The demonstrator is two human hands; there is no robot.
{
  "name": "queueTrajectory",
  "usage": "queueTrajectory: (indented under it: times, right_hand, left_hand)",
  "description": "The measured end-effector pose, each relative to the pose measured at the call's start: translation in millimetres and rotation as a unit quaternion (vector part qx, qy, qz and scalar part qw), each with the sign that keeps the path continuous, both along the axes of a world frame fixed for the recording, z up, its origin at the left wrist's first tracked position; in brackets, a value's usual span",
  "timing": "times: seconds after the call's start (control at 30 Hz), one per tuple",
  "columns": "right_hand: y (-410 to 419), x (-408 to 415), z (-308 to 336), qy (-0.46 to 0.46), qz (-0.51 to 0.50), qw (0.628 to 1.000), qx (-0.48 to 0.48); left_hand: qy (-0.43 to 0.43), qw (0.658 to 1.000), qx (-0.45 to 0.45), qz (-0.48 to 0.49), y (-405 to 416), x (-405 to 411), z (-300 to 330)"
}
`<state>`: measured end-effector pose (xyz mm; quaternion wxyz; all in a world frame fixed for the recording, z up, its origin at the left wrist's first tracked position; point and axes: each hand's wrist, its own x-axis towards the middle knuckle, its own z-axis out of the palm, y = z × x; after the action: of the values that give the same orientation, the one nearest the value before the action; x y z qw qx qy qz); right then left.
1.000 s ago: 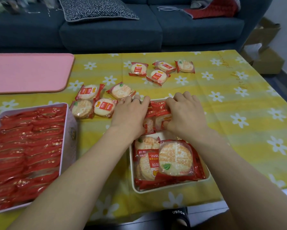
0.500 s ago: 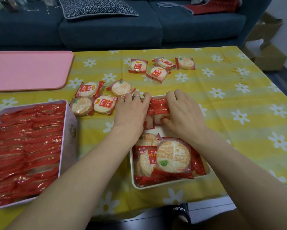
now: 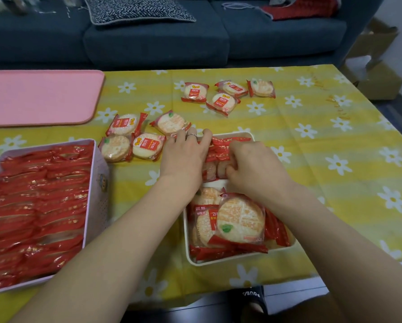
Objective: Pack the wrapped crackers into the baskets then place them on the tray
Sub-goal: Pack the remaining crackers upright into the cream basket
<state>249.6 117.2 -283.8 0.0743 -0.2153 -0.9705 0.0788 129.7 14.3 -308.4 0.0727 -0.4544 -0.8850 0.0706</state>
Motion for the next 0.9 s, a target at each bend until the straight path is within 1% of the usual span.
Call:
queueTrajectory:
  times: [0.13, 0.2, 0.37, 0.53, 0.7, 0.8, 0.9]
  right_hand:
    - [-4, -1, 0, 0.007, -0.003, 1.0, -0.029]
    - [-3, -2, -4, -0.011, -0.012, 0.999, -0.038]
    - [-1, -2, -11, -0.058, -0.007, 0.993, -0.1]
    - [-4, -2, -9, -0.122, -0.002, 0.985, -0.118]
    - [-8, -4, -3, -0.126, -0.019, 0.979, -0.157]
    - [-9, -4, -1, -0.136, -0.024, 0.977, -0.164]
    - [-9, -4, 1, -0.152, -0.024, 0.973, -0.173]
  left_hand:
    - [-0.004, 1.0, -0.001, 0.002, 0, -2, -1]
    - [-0.004, 1.0, -0.004, 0.003, 0, -1, 0]
    - [-0.006, 1.0, -0.007, 0.005, 1, 0, 2]
    - [-0.02, 1.0, -0.016, 0.011, -1, -1, 2]
    - [-0.022, 1.0, -0.013, 0.016, -1, 0, 4]
    - [-0.017, 1.0, -0.014, 0.012, 0, 1, 4]
    - [-0.03, 0.999, -0.012, 0.011, -2, -2, 4]
